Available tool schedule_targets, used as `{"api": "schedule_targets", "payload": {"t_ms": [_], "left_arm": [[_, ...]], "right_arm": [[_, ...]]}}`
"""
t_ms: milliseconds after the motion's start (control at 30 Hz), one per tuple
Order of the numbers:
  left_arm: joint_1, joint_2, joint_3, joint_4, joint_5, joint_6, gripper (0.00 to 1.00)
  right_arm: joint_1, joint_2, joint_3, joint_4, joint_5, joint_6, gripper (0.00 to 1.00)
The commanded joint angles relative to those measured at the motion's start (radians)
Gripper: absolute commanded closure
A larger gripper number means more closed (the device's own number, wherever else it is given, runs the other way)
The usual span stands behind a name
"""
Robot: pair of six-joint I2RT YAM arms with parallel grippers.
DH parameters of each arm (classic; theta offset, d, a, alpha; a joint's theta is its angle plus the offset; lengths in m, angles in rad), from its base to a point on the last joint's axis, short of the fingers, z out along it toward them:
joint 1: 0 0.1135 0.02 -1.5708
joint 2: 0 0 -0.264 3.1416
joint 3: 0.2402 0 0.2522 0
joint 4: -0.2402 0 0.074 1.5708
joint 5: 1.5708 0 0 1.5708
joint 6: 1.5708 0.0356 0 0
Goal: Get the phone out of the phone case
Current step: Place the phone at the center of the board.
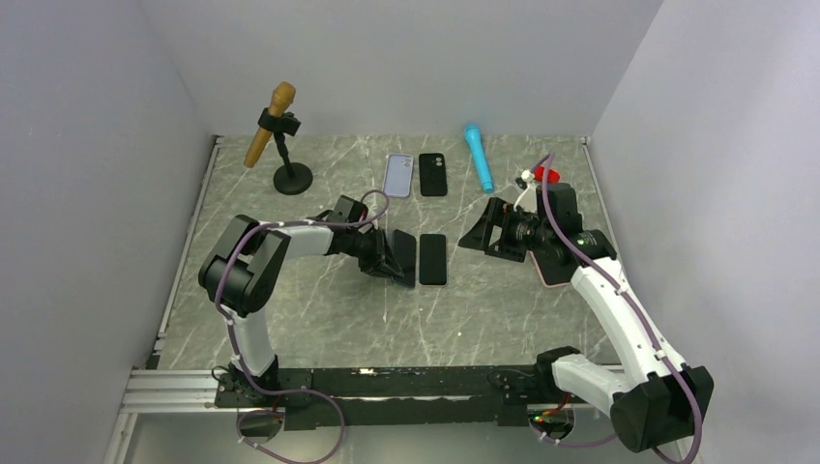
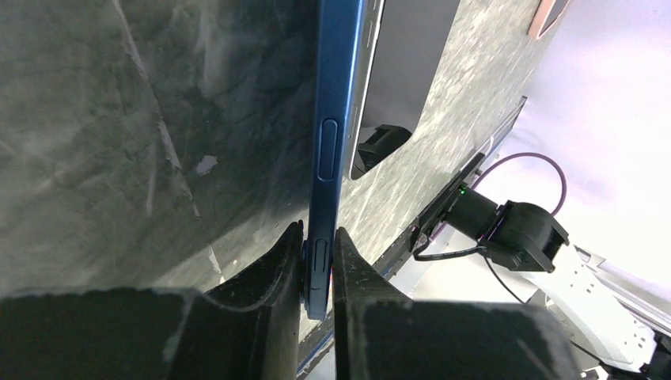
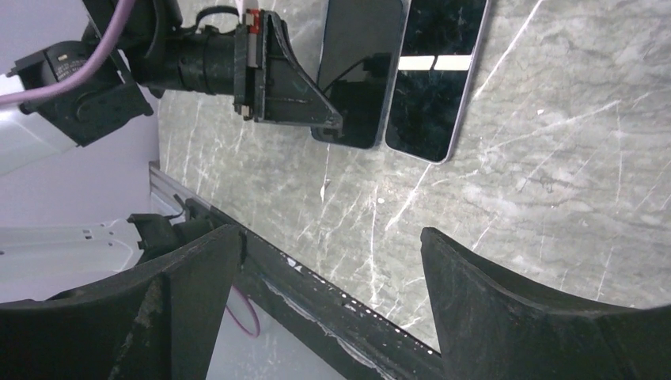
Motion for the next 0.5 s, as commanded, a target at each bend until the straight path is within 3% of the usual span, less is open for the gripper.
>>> {"api": "schedule_targets", "payload": {"t_ms": [0,200,467], "left_arm": [[0.037,0.034,-0.003,-0.03,-0.021,-0.029,0.99],[0.052,0.047,0.008,-0.116,-0.025,-0.001,0.83],[0.062,0.032,0.038,-0.144,-0.056,-0.014,0.49]], "right_arm": [[-0.009,-0.041,-0.04,0.046,-0.024,0.052,0.12],[-0.015,-0.116,-0.067,0.003,0.032,0.056,0.11],[-0.022,-0.133,-0.06,-0.033,0.017,0.08,0.11]]}}
